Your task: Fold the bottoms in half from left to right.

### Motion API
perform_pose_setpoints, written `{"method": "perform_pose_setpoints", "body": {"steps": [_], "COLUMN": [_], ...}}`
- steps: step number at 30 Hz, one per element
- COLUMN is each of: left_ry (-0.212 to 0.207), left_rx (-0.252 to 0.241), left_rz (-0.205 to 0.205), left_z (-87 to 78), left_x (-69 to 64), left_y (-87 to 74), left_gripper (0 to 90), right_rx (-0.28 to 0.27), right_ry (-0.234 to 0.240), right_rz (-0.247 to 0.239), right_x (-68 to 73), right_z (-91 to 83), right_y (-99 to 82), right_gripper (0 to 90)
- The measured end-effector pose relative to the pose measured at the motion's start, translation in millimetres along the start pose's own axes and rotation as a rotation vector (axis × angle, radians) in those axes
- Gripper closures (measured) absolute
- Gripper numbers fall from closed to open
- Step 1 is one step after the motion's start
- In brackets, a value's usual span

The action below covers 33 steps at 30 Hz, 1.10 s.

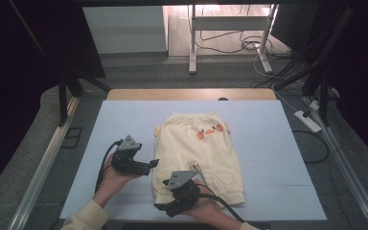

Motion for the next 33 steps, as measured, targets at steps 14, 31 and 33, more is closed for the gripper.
{"method": "perform_pose_setpoints", "body": {"steps": [14, 31, 33], "left_ry": [-0.001, 0.002, 0.001], "left_rx": [0.006, 0.004, 0.007], "left_rz": [0.006, 0.003, 0.002], "left_z": [0.6, -0.9, -1.0], "left_x": [-0.6, -0.8, -0.4], "left_y": [-1.2, -2.7, -3.0], "left_gripper": [7.6, 7.6, 7.7], "right_rx": [0.074, 0.149, 0.146], "right_ry": [-0.005, -0.156, -0.139], "right_rz": [-0.041, -0.122, -0.096], "right_x": [6.6, 2.3, -1.3], "right_z": [16.3, 21.0, 19.0], "right_y": [-4.2, -8.8, -8.9], "right_gripper": [24.3, 66.2, 69.1]}}
Point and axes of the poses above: each handheld gripper's, and its own axes: z roughly forward along the jaws, y roughly out of its top, x roughly to its left, the point moved 2 cm from there along z, roughly forward along the jaws, and after that the axes turned 3 degrees about -y, right-handed, at the moved point
